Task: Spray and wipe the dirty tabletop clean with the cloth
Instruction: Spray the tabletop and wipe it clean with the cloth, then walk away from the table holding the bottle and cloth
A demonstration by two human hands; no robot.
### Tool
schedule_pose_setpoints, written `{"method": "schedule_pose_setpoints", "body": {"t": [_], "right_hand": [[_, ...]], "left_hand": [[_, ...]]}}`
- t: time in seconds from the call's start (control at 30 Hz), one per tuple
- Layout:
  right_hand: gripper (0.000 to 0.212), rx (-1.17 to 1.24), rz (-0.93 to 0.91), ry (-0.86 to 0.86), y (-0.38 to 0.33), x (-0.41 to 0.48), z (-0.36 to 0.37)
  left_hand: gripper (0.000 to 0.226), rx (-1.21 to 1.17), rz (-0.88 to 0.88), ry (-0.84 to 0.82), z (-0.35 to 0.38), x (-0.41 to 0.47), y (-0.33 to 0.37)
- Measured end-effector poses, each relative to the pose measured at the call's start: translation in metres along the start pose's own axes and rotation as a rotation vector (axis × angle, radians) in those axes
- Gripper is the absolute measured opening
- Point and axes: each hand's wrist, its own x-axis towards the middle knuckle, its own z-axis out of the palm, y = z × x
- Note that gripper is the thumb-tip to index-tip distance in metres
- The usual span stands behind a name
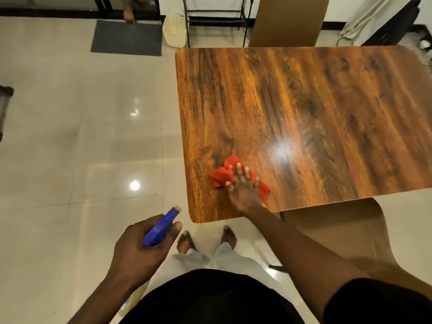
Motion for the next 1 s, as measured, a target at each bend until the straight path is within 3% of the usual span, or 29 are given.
{"method": "schedule_pose_setpoints", "body": {"t": [0.2, 0.37, 0.43, 0.57, 0.7, 0.83, 1.0], "right_hand": [[0.064, -0.159, -0.26, -0.154, -0.064, -0.032, 0.055], [0.062, 0.007, -0.332, -0.253, -0.058, -0.075, 0.063], [0.058, 0.241, -0.236, -0.292, -0.053, -0.094, 0.056], [0.029, 0.951, 0.206, -0.281, -0.044, -0.131, 0.037], [0.038, 1.47, 0.61, -0.191, -0.014, -0.167, 0.023], [0.06, 1.702, 0.631, -0.12, 0.027, -0.199, 0.014], [0.088, 1.757, 0.599, 0.023, 0.062, -0.225, 0.005]], "left_hand": [[0.046, 0.012, 0.072, 0.014, -0.004, 0.008, 0.008], [0.028, 0.042, 0.128, -0.032, 0.0, 0.02, 0.016], [0.036, 0.052, 0.157, -0.049, 0.003, 0.026, 0.019], [0.046, 0.051, 0.203, -0.082, 0.011, 0.036, 0.027], [0.055, 0.059, 0.235, -0.102, 0.018, 0.038, 0.035], [0.049, 0.047, 0.246, -0.095, 0.025, 0.031, 0.04], [0.043, -0.058, 0.197, -0.056, 0.03, 0.015, 0.042]]}}
